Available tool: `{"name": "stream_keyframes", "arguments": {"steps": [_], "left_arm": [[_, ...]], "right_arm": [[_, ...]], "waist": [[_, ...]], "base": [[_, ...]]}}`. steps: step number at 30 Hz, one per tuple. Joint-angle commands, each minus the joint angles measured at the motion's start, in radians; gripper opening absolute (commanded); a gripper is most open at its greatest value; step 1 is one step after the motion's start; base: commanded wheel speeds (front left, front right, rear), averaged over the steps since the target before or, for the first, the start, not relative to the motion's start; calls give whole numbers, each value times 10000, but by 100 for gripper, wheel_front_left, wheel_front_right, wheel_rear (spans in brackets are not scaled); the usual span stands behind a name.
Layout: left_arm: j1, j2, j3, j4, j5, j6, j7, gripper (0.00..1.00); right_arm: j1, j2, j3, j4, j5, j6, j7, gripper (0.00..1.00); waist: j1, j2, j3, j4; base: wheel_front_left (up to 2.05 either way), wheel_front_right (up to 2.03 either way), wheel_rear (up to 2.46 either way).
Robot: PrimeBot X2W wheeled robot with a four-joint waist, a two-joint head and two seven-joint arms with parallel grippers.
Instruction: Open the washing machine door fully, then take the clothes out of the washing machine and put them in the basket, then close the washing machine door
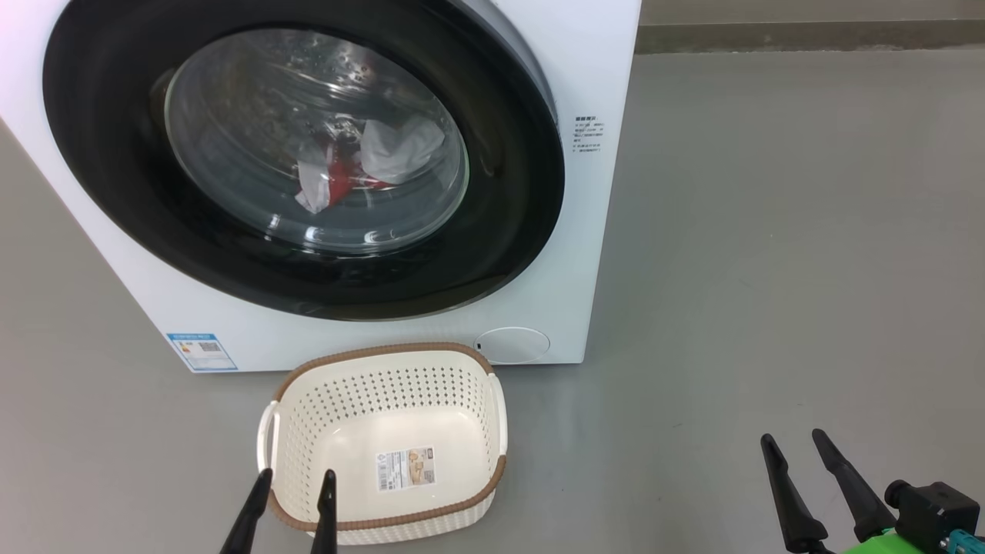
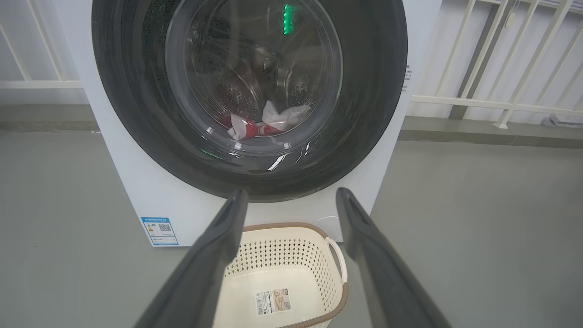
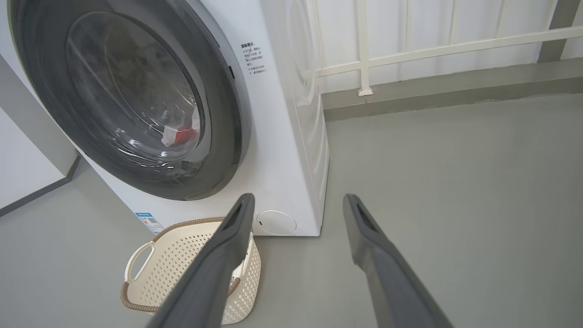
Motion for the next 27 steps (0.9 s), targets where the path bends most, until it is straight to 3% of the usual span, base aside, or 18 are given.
{"name": "stream_keyframes", "arguments": {"steps": [1, 23, 24, 25, 26, 27], "left_arm": [[-56, 98, 249, -261, 338, 57, -188, 100], [-82, 101, 463, 12, 269, -151, -277, 100], [-91, 101, 461, 12, 271, -154, -277, 100], [-105, 101, 458, 10, 270, -155, -277, 100], [-119, 101, 454, 8, 266, -154, -277, 100], [-133, 101, 448, 4, 260, -151, -277, 100]], "right_arm": [[6, -200, 165, -302, -303, -7, -207, 100], [212, 105, -497, -405, -596, -7, -295, 100], [194, 138, -494, -468, -543, -7, -295, 86], [161, 143, -453, -562, -511, -7, -295, 31], [125, 150, -419, -661, -478, -7, -295, 4], [85, 163, -391, -750, -422, -7, -295, 0]], "waist": [[0, 0, 6, 8], [0, 0, 50, -53], [0, 0, 54, -50], [0, 0, 58, -44], [0, 0, 62, -38], [0, 0, 67, -32]], "base": [[0, 0, 0], [0, 0, 0], [0, 0, 0], [0, 0, 0], [0, 0, 0], [0, 0, 0]]}}
